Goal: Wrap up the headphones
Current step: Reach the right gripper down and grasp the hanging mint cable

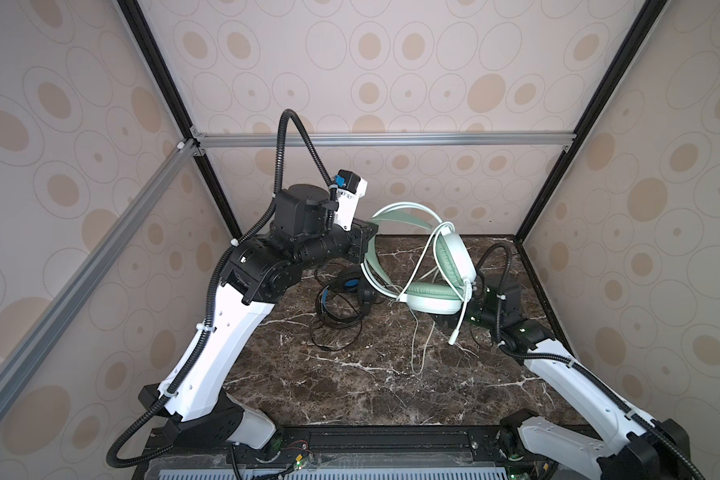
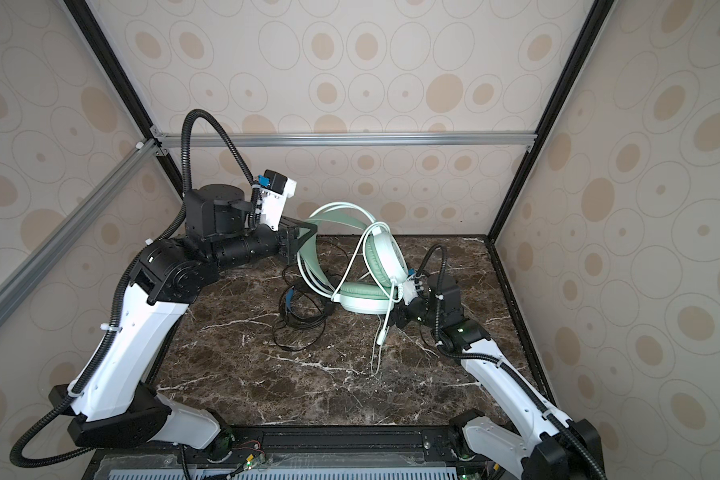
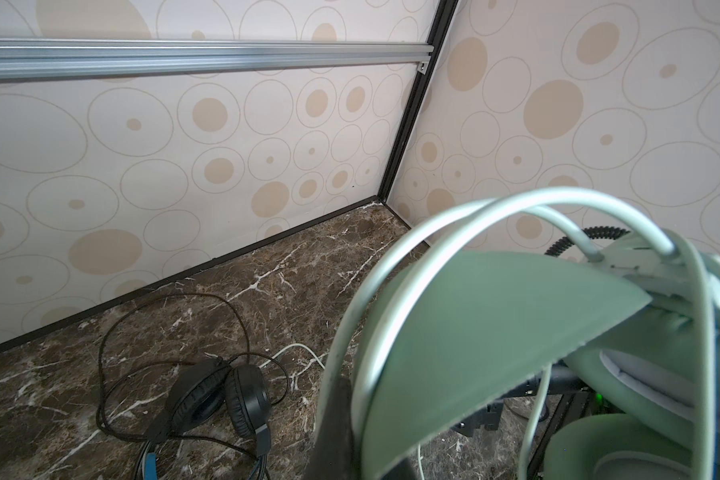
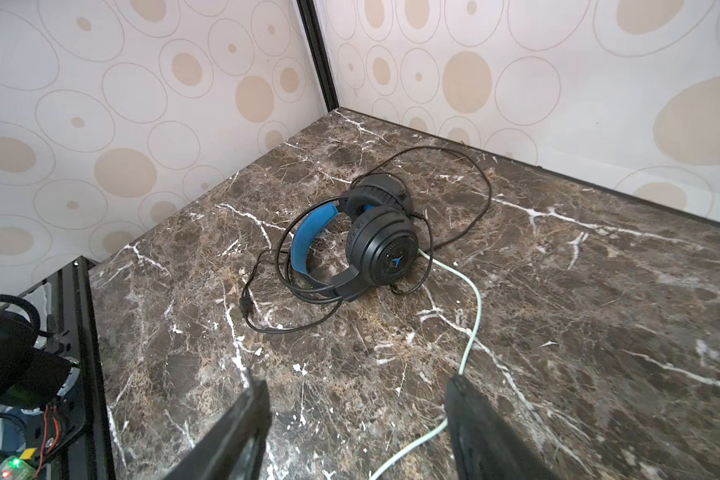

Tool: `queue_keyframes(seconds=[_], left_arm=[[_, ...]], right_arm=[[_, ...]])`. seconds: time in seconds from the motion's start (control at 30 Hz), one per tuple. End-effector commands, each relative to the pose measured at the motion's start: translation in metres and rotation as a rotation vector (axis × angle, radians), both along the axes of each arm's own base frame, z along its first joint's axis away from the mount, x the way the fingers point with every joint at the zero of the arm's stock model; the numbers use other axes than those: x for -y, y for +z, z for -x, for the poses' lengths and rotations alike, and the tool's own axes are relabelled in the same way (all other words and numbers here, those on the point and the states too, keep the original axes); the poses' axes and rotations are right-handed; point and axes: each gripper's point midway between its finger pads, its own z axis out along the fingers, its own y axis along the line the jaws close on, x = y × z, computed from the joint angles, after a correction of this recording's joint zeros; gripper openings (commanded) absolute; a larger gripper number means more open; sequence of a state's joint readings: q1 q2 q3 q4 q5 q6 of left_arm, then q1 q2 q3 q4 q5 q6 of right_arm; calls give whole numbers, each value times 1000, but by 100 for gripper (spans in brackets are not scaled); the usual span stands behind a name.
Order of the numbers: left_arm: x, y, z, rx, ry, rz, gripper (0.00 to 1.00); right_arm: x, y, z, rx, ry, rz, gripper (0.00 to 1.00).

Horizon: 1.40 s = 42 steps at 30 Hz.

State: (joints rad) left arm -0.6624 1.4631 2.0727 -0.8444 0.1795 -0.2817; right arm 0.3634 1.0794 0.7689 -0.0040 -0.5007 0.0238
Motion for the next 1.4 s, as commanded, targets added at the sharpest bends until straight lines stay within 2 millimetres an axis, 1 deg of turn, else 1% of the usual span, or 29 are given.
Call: queue_keyframes(seconds=[0.0,0.13,0.23,0.27,0.3,0.37,0.4,0.5,0.57,0.67,0.73,0.83,0.9,0.97,1.1,1.23,1.3,1.37], left_arm=[[-2,55,5,90,-5,169,0],[-1,59,2,98,4,203,0],[0,64,-1,107,6,257,0],[0,65,-2,106,5,273,0],[0,66,-4,108,7,284,0],[-3,65,-8,109,37,296,0],[-7,64,-11,108,63,303,0],[-24,62,-22,111,175,335,0],[-34,61,-29,114,253,382,0],[-46,59,-39,116,348,484,0],[-53,53,-47,118,408,543,0],[-60,47,-57,114,479,640,0],[-59,40,-66,93,500,700,0],[-51,34,-73,70,498,726,0],[-42,29,-83,49,502,745,0],[-35,26,-87,27,480,779,0],[-29,23,-89,2,466,799,0],[-22,19,-89,-22,438,832,0]], right_arm=[[-9,-5,-6,-24,30,-67,65],[-12,-17,-9,-62,30,-76,59],[-13,-26,-9,-93,26,-94,51],[-13,-27,-9,-100,25,-99,45],[-13,-29,-8,-108,24,-101,37],[-12,-26,-7,-109,21,-99,21],[-10,-24,-4,-109,17,-91,15],[-4,-20,6,-104,10,-60,1],[3,-22,14,-115,-6,-16,0],[20,-28,23,-122,-76,76,0],[30,-33,30,-126,-114,140,0],[35,-37,47,-115,-119,240,0],[36,-39,56,-102,-122,303,0],[35,-42,62,-91,-124,357,0],[33,-53,67,-91,-126,436,0],[34,-58,65,-67,-147,505,0],[34,-58,60,-49,-161,514,0],[30,-58,56,-37,-156,513,0]])
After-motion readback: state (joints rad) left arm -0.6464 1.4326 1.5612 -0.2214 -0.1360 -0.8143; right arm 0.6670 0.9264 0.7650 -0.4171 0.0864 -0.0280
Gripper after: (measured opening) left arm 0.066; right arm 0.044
